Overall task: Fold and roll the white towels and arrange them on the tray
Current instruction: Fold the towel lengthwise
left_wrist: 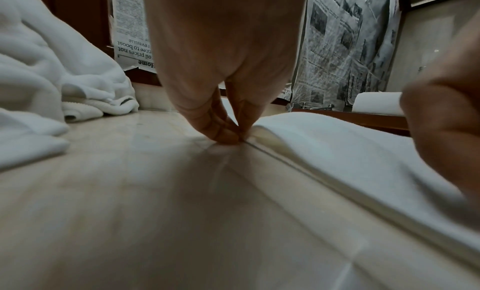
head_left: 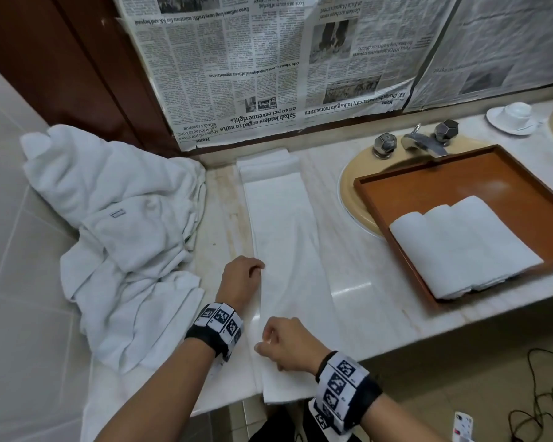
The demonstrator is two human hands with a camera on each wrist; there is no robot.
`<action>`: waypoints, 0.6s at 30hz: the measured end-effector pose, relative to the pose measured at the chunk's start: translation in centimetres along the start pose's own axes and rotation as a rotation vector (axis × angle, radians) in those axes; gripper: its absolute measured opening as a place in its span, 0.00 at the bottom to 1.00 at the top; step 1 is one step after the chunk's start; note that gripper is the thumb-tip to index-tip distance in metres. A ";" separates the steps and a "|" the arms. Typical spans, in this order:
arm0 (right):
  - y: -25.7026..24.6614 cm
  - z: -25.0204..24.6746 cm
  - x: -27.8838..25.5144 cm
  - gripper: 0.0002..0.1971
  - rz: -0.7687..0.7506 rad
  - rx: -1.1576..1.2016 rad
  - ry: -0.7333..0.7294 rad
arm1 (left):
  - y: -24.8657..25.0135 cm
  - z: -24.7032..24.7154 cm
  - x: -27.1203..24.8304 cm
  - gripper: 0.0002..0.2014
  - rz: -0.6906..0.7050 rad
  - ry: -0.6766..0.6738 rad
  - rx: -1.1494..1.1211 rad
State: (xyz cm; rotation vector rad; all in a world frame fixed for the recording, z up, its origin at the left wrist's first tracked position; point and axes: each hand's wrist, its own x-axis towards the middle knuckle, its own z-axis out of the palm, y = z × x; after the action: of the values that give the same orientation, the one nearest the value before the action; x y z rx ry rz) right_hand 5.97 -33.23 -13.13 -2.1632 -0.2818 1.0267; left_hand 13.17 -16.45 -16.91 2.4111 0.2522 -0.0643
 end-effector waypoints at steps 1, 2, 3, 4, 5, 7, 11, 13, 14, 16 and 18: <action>0.3 -0.4 -0.1 0.12 -0.014 0.003 0.004 | 0.0 0.1 -0.2 0.13 -0.019 0.014 -0.009; 0.7 -1.0 0.0 0.12 -0.049 -0.023 0.062 | 0.1 0.2 -0.3 0.13 -0.028 0.019 -0.019; 1.1 -1.8 0.3 0.11 -0.099 -0.058 0.168 | 0.1 0.3 -0.3 0.11 -0.028 0.016 -0.024; 1.6 -2.7 0.7 0.10 -0.150 -0.084 0.288 | 0.2 0.4 -0.4 0.09 -0.026 0.015 -0.028; 2.1 -3.6 1.3 0.09 -0.192 -0.127 0.393 | 0.3 0.6 -0.5 0.09 -0.035 0.014 -0.039; 2.8 -5.8 2.8 0.14 -0.257 -0.292 0.534 | 0.6 0.8 -0.7 0.13 -0.059 0.003 -0.069; 4.7 -9.1 5.5 0.25 -0.178 -0.575 0.458 | 1.0 1.3 -1.1 0.16 -0.063 -0.003 -0.061; 6.2 -9.8 5.8 0.27 -0.157 -0.644 0.437 | 0.9 1.5 -1.2 0.14 -0.066 -0.001 -0.057; 6.9 -10.1 5.7 0.28 -0.152 -0.661 0.450 | 0.8 1.7 -1.3 0.13 -0.071 -0.001 -0.053; 7.6 -11.2 5.7 0.27 -0.088 -0.655 0.483 | 0.8 1.9 -1.5 0.13 -0.081 0.005 -0.030; 7.7 -12.3 6.1 0.26 -0.031 -0.582 0.539 | 1.2 2.0 -1.3 0.13 -0.106 0.010 -0.024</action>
State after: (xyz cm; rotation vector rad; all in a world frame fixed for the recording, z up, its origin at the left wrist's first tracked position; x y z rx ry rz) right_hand 18.36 -42.25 -16.74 -2.8439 -0.3847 0.3215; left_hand 12.20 -18.84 -17.51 2.3737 0.3826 -0.0973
